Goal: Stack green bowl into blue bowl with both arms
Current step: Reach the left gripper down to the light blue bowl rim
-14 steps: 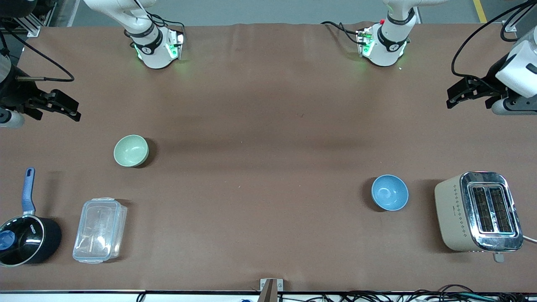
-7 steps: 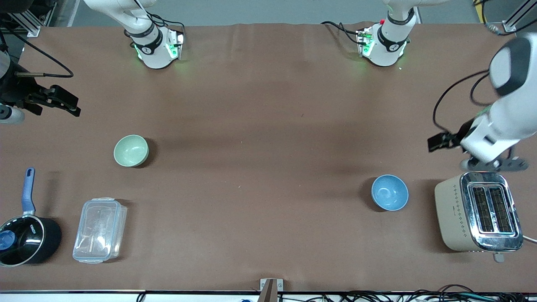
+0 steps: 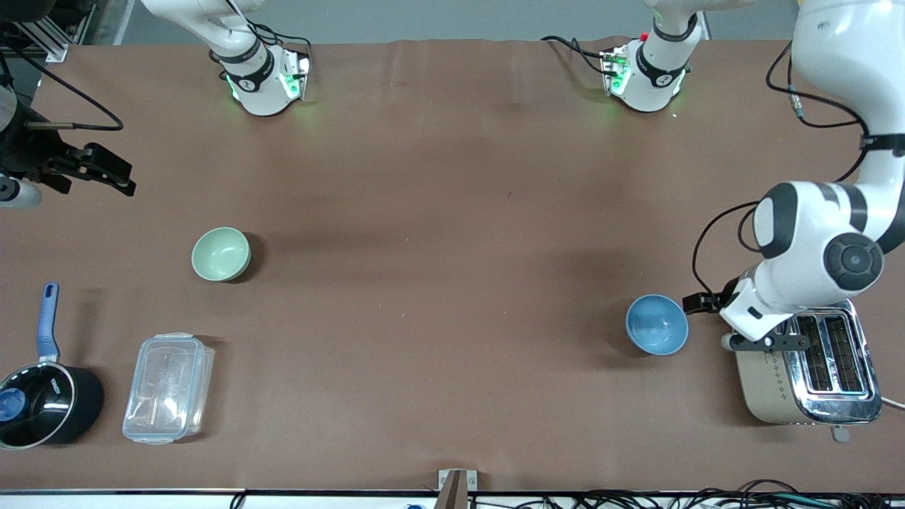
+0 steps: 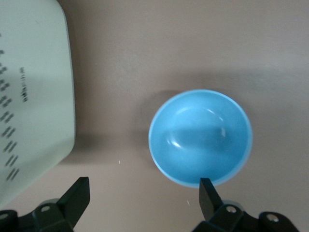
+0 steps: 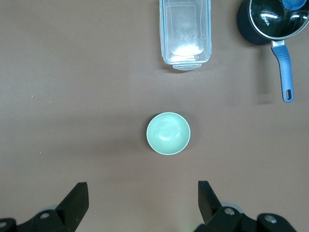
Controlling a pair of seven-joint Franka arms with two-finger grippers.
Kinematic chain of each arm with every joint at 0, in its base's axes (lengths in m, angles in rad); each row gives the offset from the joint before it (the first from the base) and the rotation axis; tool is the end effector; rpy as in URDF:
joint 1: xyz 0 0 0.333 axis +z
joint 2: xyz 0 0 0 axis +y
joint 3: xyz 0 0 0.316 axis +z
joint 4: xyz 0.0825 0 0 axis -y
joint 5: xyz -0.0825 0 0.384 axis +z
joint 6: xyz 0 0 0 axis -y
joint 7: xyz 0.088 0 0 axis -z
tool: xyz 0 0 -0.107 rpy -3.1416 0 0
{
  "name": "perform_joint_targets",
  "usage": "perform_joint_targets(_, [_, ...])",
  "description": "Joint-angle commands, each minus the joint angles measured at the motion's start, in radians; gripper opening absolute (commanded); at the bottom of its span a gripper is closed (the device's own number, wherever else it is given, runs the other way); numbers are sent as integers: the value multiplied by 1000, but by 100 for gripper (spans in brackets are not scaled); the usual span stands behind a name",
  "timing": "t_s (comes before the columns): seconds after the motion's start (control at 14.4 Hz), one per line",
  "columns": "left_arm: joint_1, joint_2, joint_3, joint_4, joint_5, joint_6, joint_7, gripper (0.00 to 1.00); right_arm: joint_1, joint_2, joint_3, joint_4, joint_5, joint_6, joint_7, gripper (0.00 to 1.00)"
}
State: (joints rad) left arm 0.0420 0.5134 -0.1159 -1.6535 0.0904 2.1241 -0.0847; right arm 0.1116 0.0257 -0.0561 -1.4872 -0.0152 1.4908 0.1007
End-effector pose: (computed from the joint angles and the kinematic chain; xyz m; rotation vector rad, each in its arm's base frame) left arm 0.6737 -0.0370 0.3117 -3.1190 0.0382 0.0577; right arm 0.5540 0.0295 0.6425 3.1223 -0.0722 -0.0323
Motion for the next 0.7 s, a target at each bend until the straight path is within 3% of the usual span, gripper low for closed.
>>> perform_joint_targets(0.0, [4,74,-1,9,22,68,-20,99,-18,-24,6,-25,18,9,-1,100])
perform_joint_targets(0.28, [4,131,-1,11,22,89,-21,71,-32,-24,-5,-89,11,-1,-74,100])
perform_joint_targets(0.42, [1,145,-1,14,20,89,-21,55,-53,-30,-54,-216,6,76,-177,100])
perform_joint_targets(0.63, [1,163,-2,18,11,89,-41,32,-55,-102,-68,-535,-14,367,-191,100])
